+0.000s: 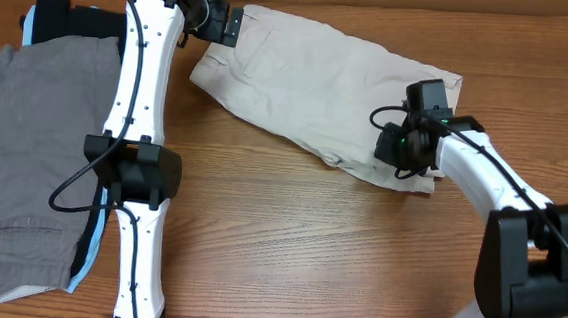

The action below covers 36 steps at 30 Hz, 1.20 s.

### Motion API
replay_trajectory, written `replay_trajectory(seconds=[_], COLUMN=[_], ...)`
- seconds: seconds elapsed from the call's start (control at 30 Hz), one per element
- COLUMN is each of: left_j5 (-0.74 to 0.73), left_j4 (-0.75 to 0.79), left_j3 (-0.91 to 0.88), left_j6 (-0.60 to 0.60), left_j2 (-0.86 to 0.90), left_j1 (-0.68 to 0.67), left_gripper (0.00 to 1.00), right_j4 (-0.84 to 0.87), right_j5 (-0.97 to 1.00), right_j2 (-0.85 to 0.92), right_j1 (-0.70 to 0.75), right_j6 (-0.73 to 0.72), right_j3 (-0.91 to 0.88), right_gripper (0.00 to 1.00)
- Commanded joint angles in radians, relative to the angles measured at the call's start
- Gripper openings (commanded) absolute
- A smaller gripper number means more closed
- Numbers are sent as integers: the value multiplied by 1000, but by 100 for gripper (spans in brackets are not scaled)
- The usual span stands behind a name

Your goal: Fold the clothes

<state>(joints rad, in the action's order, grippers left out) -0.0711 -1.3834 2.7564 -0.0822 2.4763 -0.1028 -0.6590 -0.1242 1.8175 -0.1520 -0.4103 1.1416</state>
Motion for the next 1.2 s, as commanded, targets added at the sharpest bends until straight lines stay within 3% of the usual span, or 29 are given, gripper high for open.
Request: replay_trajectory(seconds=[0.0, 0.37, 0.6, 0.7, 0.83, 1.17], left_j5=[30, 30, 26, 0, -31, -35], left_j4=[4, -35, -84, -86, -69, 97], left_j3=[1, 1, 1, 0, -2, -144], left_j6=[-57, -56, -52, -52, -52, -55], left_j2=[17, 17, 17, 19, 22, 23], left_j1=[7, 7, 7, 7, 7, 7], left_gripper=[100, 100, 100, 100, 100, 100], right_j4=[28, 30, -39, -38, -36, -95], right_j5=[-4, 32, 63, 18, -210, -251], right_j2=[13, 13, 13, 13, 10, -5], right_j1=[2, 22, 191, 307, 407, 340], right_j6=[-14, -90, -50, 29, 196, 205], right_j3=[-53, -251, -251, -232, -159, 40], right_gripper=[4, 4, 4, 4, 4, 9])
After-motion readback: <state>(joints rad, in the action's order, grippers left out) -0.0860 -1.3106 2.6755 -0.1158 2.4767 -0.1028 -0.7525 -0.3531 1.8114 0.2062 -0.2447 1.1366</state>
